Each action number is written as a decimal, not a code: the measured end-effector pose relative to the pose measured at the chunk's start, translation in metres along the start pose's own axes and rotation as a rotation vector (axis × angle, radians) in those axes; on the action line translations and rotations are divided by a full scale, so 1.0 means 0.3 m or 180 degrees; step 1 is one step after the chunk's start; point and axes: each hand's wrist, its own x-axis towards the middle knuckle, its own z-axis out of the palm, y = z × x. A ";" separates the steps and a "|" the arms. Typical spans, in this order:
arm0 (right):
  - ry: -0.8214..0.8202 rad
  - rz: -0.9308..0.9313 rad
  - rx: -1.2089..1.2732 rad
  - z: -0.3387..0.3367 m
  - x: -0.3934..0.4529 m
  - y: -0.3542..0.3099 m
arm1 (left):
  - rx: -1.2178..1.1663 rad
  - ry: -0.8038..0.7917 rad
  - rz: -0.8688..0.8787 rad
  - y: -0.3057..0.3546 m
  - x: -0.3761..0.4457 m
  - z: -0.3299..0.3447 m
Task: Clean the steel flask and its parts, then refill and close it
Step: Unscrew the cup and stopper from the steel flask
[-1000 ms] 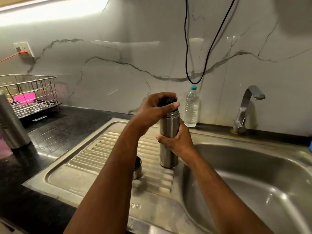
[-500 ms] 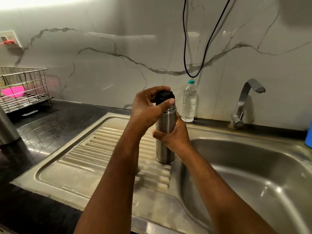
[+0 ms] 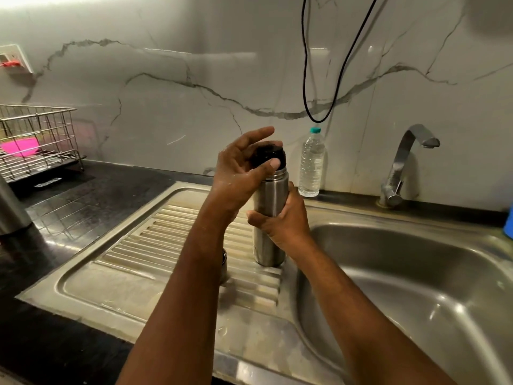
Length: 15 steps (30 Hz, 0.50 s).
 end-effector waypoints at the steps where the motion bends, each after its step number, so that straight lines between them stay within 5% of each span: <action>1: 0.0000 0.0012 0.0024 0.002 0.001 -0.003 | 0.0175 0.0237 0.0052 0.007 0.000 0.016; 5: 0.0030 -0.0005 0.0104 0.011 -0.001 -0.004 | 0.1061 0.0890 0.0221 0.004 0.004 0.070; 10: 0.0005 -0.0028 0.0056 0.002 -0.005 -0.004 | 0.0081 -0.0384 0.0000 -0.014 0.002 -0.006; 15: 0.0010 -0.0011 0.0018 0.002 -0.008 -0.009 | 0.0188 -0.0238 0.0124 0.006 -0.004 -0.020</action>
